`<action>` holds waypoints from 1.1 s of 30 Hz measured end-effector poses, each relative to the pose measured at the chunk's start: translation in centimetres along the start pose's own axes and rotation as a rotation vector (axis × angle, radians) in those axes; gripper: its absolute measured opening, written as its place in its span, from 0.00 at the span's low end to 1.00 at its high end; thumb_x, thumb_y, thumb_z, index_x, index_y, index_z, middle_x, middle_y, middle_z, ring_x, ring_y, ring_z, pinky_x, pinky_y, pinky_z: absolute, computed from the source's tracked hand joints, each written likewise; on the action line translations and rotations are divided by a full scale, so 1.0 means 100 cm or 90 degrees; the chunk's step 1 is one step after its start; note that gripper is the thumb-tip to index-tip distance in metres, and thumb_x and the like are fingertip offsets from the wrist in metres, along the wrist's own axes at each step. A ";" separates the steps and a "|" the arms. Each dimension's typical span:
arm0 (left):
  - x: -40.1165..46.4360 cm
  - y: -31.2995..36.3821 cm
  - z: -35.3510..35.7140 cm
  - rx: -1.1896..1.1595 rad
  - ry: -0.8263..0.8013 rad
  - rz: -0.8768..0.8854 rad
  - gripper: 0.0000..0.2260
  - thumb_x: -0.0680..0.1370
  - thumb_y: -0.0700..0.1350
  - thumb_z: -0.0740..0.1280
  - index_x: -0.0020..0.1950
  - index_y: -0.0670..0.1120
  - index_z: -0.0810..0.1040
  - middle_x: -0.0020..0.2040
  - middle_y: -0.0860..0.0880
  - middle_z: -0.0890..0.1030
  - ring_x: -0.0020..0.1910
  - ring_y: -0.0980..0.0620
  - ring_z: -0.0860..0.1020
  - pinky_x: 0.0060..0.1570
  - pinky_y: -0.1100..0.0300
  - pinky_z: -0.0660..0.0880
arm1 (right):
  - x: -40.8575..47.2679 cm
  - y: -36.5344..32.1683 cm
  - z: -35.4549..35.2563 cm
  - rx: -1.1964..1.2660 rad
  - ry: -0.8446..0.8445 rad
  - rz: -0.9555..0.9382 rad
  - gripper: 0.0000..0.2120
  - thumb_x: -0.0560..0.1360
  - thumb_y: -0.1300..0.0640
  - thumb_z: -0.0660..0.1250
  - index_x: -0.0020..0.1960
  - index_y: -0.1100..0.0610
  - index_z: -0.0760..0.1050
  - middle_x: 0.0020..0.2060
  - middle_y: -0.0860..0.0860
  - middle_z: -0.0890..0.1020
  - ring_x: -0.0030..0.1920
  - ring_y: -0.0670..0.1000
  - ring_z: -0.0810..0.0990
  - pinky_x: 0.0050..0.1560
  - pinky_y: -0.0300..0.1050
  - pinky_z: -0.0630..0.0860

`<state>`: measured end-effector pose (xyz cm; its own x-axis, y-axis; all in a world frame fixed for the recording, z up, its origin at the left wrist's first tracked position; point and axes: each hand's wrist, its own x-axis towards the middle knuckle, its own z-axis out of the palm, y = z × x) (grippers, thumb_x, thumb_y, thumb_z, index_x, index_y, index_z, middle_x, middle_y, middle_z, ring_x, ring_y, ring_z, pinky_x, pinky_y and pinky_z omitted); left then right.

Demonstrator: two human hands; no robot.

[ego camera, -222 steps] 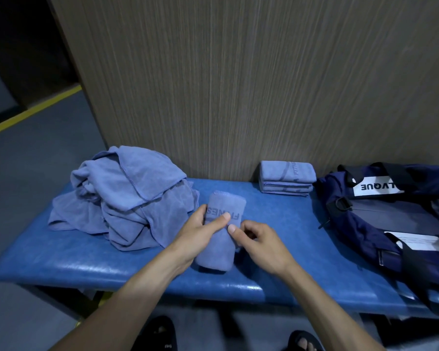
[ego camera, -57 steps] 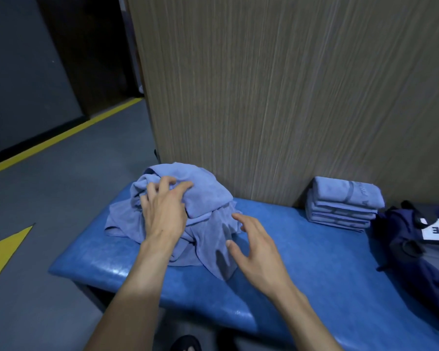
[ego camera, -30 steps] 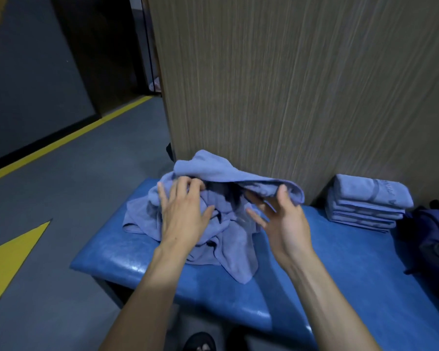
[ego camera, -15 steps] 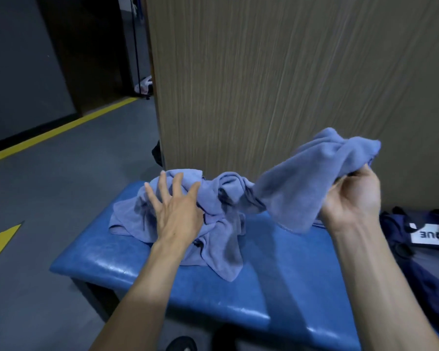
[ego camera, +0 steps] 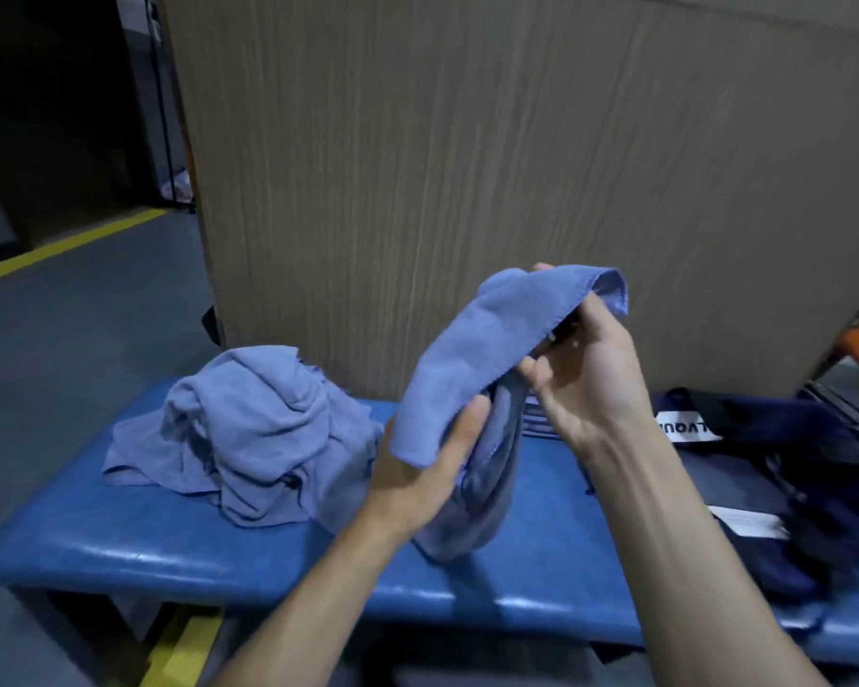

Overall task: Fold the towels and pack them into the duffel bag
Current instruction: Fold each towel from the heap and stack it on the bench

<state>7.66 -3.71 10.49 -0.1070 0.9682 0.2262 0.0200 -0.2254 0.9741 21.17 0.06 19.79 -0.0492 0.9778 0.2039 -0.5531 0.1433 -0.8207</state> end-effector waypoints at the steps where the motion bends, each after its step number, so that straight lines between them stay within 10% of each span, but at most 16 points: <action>1: 0.002 0.005 -0.005 0.002 -0.010 -0.007 0.06 0.77 0.59 0.71 0.50 0.60 0.79 0.46 0.71 0.81 0.48 0.70 0.78 0.46 0.80 0.67 | -0.003 -0.004 -0.004 -0.029 0.026 -0.005 0.10 0.84 0.54 0.61 0.55 0.58 0.77 0.49 0.54 0.83 0.50 0.52 0.84 0.46 0.48 0.82; 4: 0.011 0.017 -0.027 0.059 0.026 0.101 0.10 0.81 0.39 0.68 0.46 0.55 0.79 0.39 0.63 0.81 0.43 0.54 0.80 0.41 0.74 0.73 | -0.009 -0.015 -0.016 -0.091 0.084 -0.003 0.07 0.82 0.56 0.64 0.51 0.59 0.78 0.42 0.52 0.83 0.43 0.51 0.84 0.43 0.47 0.82; 7: 0.022 0.033 -0.045 0.048 0.069 0.196 0.06 0.79 0.33 0.68 0.45 0.43 0.79 0.39 0.56 0.81 0.40 0.61 0.78 0.42 0.69 0.74 | -0.015 -0.021 -0.030 -0.196 0.139 0.028 0.06 0.81 0.56 0.67 0.46 0.56 0.78 0.34 0.50 0.80 0.33 0.48 0.80 0.34 0.43 0.80; 19: 0.049 0.172 -0.094 0.020 0.014 0.242 0.12 0.84 0.46 0.64 0.44 0.45 0.82 0.39 0.46 0.79 0.39 0.52 0.73 0.36 0.58 0.69 | -0.021 -0.071 -0.036 -0.443 0.203 -0.024 0.09 0.78 0.60 0.65 0.40 0.57 0.77 0.32 0.53 0.77 0.23 0.48 0.71 0.25 0.39 0.68; 25: 0.038 0.230 -0.093 -0.081 -0.098 0.192 0.16 0.84 0.51 0.62 0.58 0.38 0.77 0.50 0.37 0.77 0.49 0.42 0.74 0.44 0.54 0.73 | -0.013 -0.115 0.001 -0.430 0.204 -0.108 0.10 0.81 0.57 0.60 0.56 0.55 0.80 0.40 0.50 0.81 0.23 0.45 0.78 0.26 0.36 0.68; 33: 0.037 0.269 -0.090 -0.153 -0.031 0.299 0.09 0.83 0.46 0.66 0.48 0.42 0.83 0.41 0.47 0.83 0.39 0.53 0.80 0.40 0.59 0.77 | -0.002 -0.161 0.031 -0.288 0.223 -0.224 0.10 0.85 0.59 0.55 0.56 0.54 0.76 0.47 0.53 0.80 0.27 0.48 0.83 0.20 0.35 0.64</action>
<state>-1.13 -7.17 37.50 -0.0944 0.7593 0.6438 -0.1743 -0.6493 0.7403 27.51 -2.96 34.62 0.3858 0.8418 0.3775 -0.0806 0.4383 -0.8952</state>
